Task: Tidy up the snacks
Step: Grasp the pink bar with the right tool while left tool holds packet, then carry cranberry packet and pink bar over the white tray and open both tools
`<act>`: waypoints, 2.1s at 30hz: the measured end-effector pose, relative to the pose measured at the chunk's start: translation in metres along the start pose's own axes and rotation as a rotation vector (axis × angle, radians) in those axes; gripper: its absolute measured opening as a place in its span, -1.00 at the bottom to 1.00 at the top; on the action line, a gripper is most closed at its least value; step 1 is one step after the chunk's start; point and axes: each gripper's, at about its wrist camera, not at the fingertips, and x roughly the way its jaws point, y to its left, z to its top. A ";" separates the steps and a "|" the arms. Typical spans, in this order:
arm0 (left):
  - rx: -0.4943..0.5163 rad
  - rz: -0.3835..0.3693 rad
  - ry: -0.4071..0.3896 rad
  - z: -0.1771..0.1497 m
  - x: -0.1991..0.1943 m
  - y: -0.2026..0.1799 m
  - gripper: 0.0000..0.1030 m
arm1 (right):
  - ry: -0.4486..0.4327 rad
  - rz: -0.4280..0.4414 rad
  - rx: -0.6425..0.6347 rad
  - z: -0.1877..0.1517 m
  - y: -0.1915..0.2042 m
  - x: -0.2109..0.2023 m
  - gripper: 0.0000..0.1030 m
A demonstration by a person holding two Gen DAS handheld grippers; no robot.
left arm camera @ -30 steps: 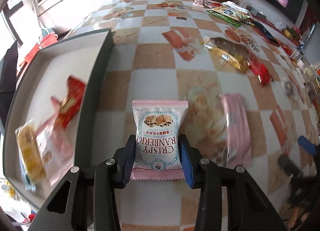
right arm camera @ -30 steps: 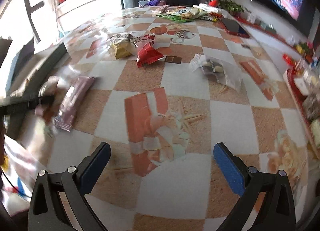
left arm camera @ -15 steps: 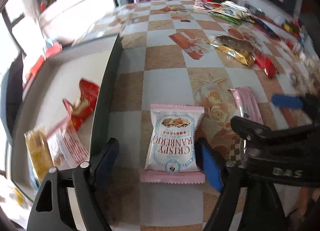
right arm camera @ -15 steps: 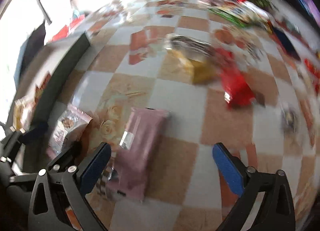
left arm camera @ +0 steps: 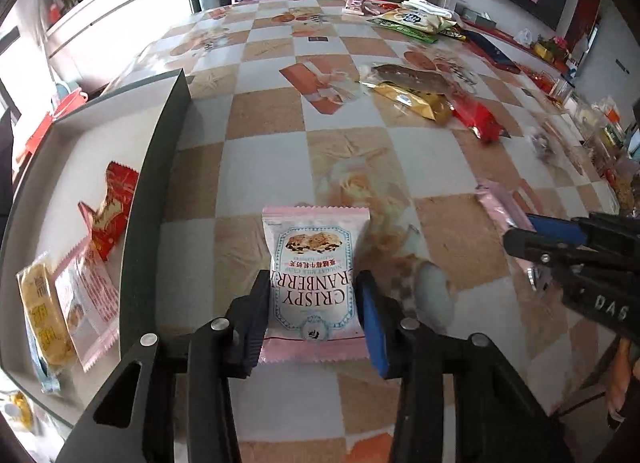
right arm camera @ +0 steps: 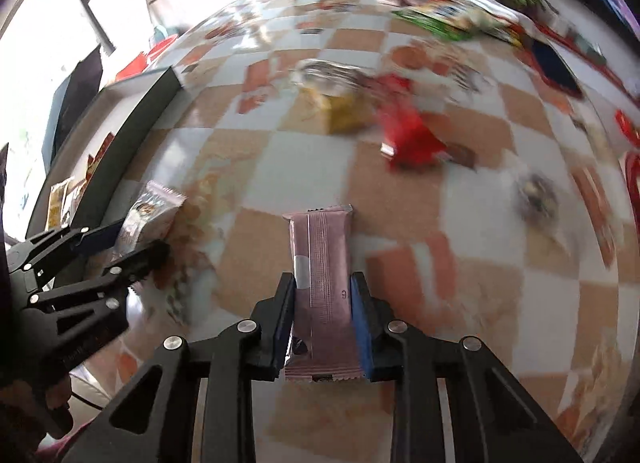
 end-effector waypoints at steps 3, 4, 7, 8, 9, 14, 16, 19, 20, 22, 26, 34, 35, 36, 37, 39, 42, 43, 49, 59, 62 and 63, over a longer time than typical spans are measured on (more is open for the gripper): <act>-0.030 -0.022 0.002 -0.006 -0.006 0.002 -0.12 | -0.009 0.019 0.039 -0.011 -0.013 -0.008 -0.43; -0.037 -0.024 0.002 -0.009 -0.008 0.003 -0.12 | -0.010 0.026 0.047 -0.013 -0.015 -0.009 -0.43; -0.044 -0.016 -0.009 -0.013 -0.017 0.005 -0.12 | -0.009 0.056 0.081 -0.017 -0.022 -0.014 -0.44; -0.046 -0.012 -0.017 -0.014 -0.022 0.007 -0.13 | -0.009 0.061 0.086 -0.020 -0.023 -0.015 -0.44; -0.048 -0.009 -0.021 -0.014 -0.025 0.008 -0.13 | -0.011 0.066 0.092 -0.020 -0.024 -0.016 -0.44; -0.062 0.011 -0.048 -0.018 -0.042 0.020 -0.13 | -0.009 0.055 0.092 -0.021 -0.022 -0.017 -0.44; -0.070 0.014 -0.058 -0.020 -0.049 0.025 -0.13 | -0.001 0.033 0.072 -0.018 -0.018 -0.014 -0.42; -0.078 0.014 -0.066 -0.024 -0.054 0.031 -0.12 | 0.017 -0.015 0.009 -0.011 -0.008 -0.010 0.00; -0.081 0.016 -0.068 -0.025 -0.056 0.033 -0.12 | 0.020 -0.031 -0.003 -0.010 -0.005 -0.008 0.00; -0.087 0.016 -0.068 -0.028 -0.059 0.037 -0.12 | 0.023 -0.085 -0.039 -0.008 0.002 -0.004 0.00; -0.100 0.024 -0.075 -0.032 -0.066 0.049 -0.12 | 0.032 -0.086 -0.051 -0.007 0.008 -0.005 -0.51; -0.148 0.062 -0.120 -0.031 -0.087 0.092 -0.12 | -0.002 0.094 -0.021 0.009 0.037 -0.023 -0.51; -0.156 0.070 -0.126 -0.030 -0.090 0.099 -0.12 | -0.007 0.108 -0.029 0.014 0.044 -0.025 -0.51; -0.169 0.082 -0.132 -0.029 -0.093 0.108 -0.13 | -0.014 0.123 -0.042 0.019 0.054 -0.028 -0.51; -0.175 0.090 -0.135 -0.028 -0.094 0.114 -0.12 | -0.021 0.141 -0.056 0.024 0.064 -0.030 -0.51; -0.193 0.112 -0.140 -0.025 -0.097 0.129 -0.12 | -0.026 0.171 -0.078 0.035 0.083 -0.031 -0.51; -0.217 0.138 -0.145 -0.020 -0.097 0.150 -0.12 | -0.031 0.208 -0.121 0.051 0.115 -0.028 -0.51; -0.223 0.144 -0.148 -0.018 -0.096 0.155 -0.12 | -0.032 0.220 -0.137 0.057 0.128 -0.026 -0.51; -0.261 0.176 -0.133 -0.004 -0.082 0.184 -0.13 | -0.027 0.286 -0.199 0.089 0.184 -0.005 -0.51; -0.302 0.205 -0.067 0.005 -0.047 0.211 -0.10 | -0.029 0.335 -0.221 0.128 0.235 0.028 -0.51; -0.287 0.228 -0.049 0.001 -0.040 0.209 0.23 | 0.004 0.323 -0.206 0.134 0.238 0.040 0.24; -0.282 0.225 -0.054 -0.002 -0.040 0.207 0.35 | 0.012 0.309 -0.194 0.134 0.234 0.044 0.57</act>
